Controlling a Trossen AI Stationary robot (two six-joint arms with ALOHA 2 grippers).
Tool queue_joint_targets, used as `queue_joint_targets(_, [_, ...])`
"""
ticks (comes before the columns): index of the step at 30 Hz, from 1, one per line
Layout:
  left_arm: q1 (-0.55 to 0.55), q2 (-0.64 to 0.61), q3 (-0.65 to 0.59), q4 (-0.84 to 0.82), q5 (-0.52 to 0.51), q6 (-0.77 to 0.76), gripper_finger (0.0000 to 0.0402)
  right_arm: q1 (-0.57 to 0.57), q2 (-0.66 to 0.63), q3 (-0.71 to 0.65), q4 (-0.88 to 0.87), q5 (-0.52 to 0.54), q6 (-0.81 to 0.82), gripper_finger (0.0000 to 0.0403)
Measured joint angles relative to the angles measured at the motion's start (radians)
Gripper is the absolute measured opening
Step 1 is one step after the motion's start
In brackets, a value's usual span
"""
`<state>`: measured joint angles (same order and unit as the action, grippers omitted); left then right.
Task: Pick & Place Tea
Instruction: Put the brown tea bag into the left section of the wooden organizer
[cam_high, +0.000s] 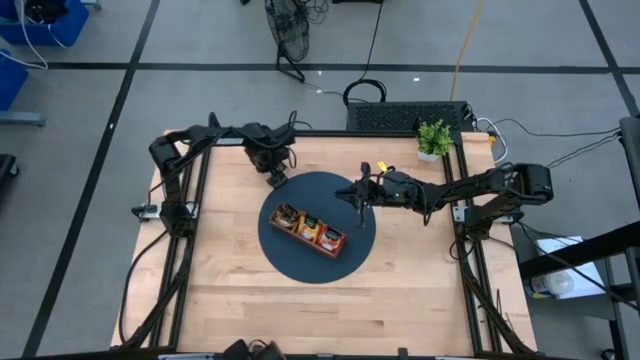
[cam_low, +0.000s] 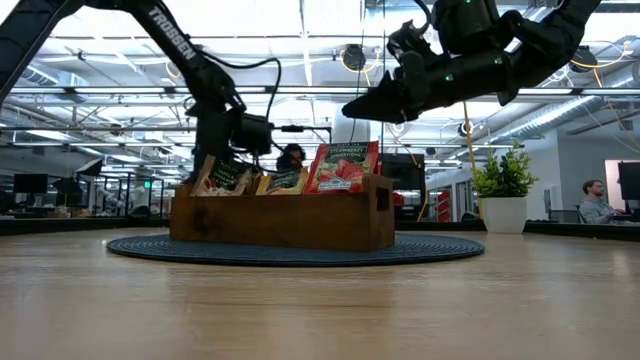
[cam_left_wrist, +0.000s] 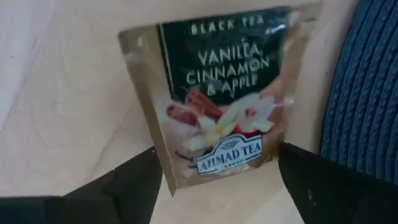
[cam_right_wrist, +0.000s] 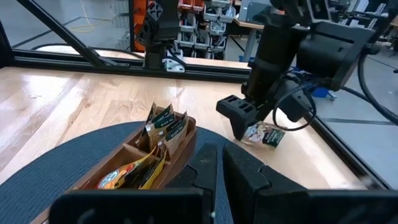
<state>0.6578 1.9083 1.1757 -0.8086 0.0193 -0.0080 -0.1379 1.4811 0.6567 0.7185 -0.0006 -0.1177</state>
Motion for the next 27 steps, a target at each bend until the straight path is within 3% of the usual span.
queue_joint_targets(4, [0.018,-0.002,-0.046,0.05,0.004,-0.001,0.0319,0.002,0.0,0.0,0.011,0.0,0.005,0.0018])
queue_joint_targets(8, [0.025,-0.002,-0.058,0.059,-0.013,0.025,0.0293,0.002,0.0,0.0,0.011,0.0,0.027,0.0018])
queue_joint_targets(14, [0.026,-0.001,-0.061,0.113,-0.003,0.133,0.0195,0.002,0.0,0.0,0.011,0.0,0.051,0.0018])
queue_joint_targets(22, [0.038,-0.012,-0.064,0.156,-0.005,0.259,0.0019,0.002,0.0,0.0,0.011,0.0,0.053,0.0018])
queue_joint_targets(27, [0.041,-0.079,-0.072,0.127,-0.05,0.293,0.0017,0.002,0.0,0.0,0.011,0.0,0.053,0.0018])
